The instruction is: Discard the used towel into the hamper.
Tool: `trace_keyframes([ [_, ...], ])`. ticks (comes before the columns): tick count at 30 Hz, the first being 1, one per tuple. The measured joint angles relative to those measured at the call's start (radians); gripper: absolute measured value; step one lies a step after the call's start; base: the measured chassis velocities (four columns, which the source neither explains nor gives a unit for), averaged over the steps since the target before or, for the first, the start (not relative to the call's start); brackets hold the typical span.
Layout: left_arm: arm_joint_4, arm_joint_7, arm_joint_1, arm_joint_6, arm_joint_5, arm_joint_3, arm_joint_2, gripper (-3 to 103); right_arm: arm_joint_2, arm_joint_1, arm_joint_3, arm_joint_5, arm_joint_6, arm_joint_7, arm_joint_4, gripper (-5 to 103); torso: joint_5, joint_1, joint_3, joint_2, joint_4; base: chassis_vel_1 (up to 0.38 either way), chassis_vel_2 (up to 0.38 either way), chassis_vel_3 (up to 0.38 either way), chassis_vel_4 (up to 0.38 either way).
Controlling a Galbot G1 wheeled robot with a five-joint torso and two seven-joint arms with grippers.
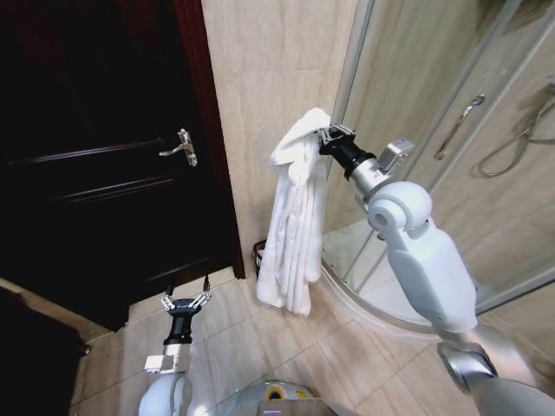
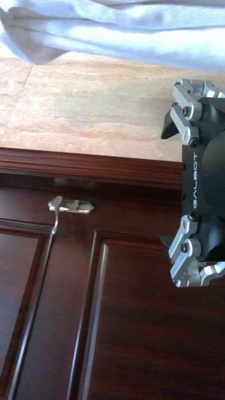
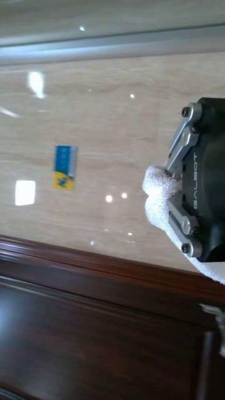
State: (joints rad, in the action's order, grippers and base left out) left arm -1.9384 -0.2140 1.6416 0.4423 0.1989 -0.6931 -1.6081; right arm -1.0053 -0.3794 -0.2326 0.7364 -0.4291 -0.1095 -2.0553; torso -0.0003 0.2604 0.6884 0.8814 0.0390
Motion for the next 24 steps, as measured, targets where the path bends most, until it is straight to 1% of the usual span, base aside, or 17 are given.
trace_keyframes([
  [2,0.003,-0.001,0.003,0.001,0.000,-0.001,0.000,100,0.001,0.050,0.007,0.004,-0.002,-0.001,0.029,4,0.0002,-0.001,0.000,0.000,0.0002,0.000,0.000,0.000,0.000],
  [4,0.004,-0.001,0.004,0.002,0.000,-0.001,0.000,100,0.001,0.066,0.011,0.005,-0.005,-0.002,0.039,4,0.0003,-0.001,0.000,0.000,0.0002,0.000,0.000,0.000,0.000],
  [5,0.004,-0.001,0.005,0.004,0.002,-0.003,0.000,100,0.000,0.118,0.026,0.006,-0.012,-0.006,0.079,4,0.0002,-0.001,0.000,0.000,0.0003,0.057,-0.036,-0.026,0.019],
  [6,0.004,-0.001,0.005,0.004,0.002,-0.003,0.000,100,0.000,0.118,0.026,0.006,-0.012,-0.006,0.079,4,0.0002,-0.001,0.000,0.000,0.0003,0.057,-0.036,-0.026,0.019],
  [9,0.004,-0.002,0.008,0.010,0.006,-0.005,0.000,100,-0.002,0.225,0.064,0.005,-0.017,-0.005,0.188,4,0.0001,-0.001,0.000,0.000,0.0002,0.000,0.000,0.000,0.000],
  [10,0.003,-0.003,0.011,0.012,0.007,-0.005,0.000,100,-0.004,0.274,0.087,0.004,-0.016,0.002,0.250,4,0.0004,-0.001,0.000,0.000,0.0002,0.000,0.000,0.000,0.000],
  [11,0.003,-0.003,0.011,0.012,0.007,-0.005,0.000,100,-0.004,0.274,0.087,0.004,-0.016,0.002,0.250,4,0.0004,-0.001,0.000,0.000,0.0002,0.000,0.000,0.000,0.000],
  [12,0.003,-0.003,0.013,0.015,0.008,-0.005,0.000,100,-0.008,0.319,0.112,0.001,-0.007,0.007,0.304,4,0.0007,0.000,0.000,0.000,0.0002,0.000,0.000,0.000,0.000],
  [13,0.003,-0.003,0.013,0.015,0.008,-0.005,0.000,100,-0.008,0.319,0.112,0.001,-0.007,0.007,0.304,4,0.0007,0.000,0.000,0.000,0.0002,0.000,0.000,0.000,0.000],
  [14,0.003,-0.004,0.014,0.017,0.008,-0.005,0.000,100,-0.015,0.353,0.129,-0.003,0.000,0.010,0.342,4,0.0008,0.000,0.000,0.000,0.0003,0.000,0.000,0.000,0.000],
  [15,0.003,-0.009,0.015,0.022,0.008,-0.004,0.000,100,-0.030,0.419,0.153,-0.009,0.011,0.016,0.407,4,0.0001,0.000,0.000,0.000,0.0002,0.000,0.000,0.000,0.000],
  [16,0.003,-0.009,0.015,0.022,0.008,-0.004,0.000,100,-0.030,0.419,0.153,-0.009,0.011,0.016,0.407,4,0.0001,0.000,0.000,0.000,0.0002,0.000,0.000,0.000,0.000],
  [17,0.003,-0.011,0.016,0.024,0.009,-0.004,0.000,100,-0.040,0.454,0.165,-0.013,0.018,0.018,0.442,4,-0.0003,0.000,0.000,0.000,0.0002,0.000,0.000,0.000,0.000],
  [18,0.003,-0.014,0.016,0.027,0.009,-0.004,0.000,100,-0.058,0.501,0.182,-0.023,0.026,0.024,0.493,3,0.0001,0.000,0.000,0.000,0.0002,0.000,0.000,0.000,0.000],
  [20,0.003,-0.015,0.017,0.028,0.010,-0.004,0.000,100,-0.067,0.524,0.189,-0.030,0.030,0.029,0.518,4,0.0000,0.000,0.000,0.000,0.0003,0.000,0.000,0.000,0.000],
  [23,0.003,-0.018,0.017,0.030,0.019,-0.007,0.000,100,-0.105,0.602,0.203,-0.055,0.036,0.040,0.600,4,0.0000,-0.001,0.000,0.000,0.0002,0.000,0.000,0.000,0.000],
  [24,0.003,-0.018,0.017,0.030,0.019,-0.007,0.000,100,-0.105,0.602,0.203,-0.055,0.036,0.040,0.600,4,0.0000,-0.001,0.000,0.000,0.0002,0.000,0.000,0.000,0.000],
])
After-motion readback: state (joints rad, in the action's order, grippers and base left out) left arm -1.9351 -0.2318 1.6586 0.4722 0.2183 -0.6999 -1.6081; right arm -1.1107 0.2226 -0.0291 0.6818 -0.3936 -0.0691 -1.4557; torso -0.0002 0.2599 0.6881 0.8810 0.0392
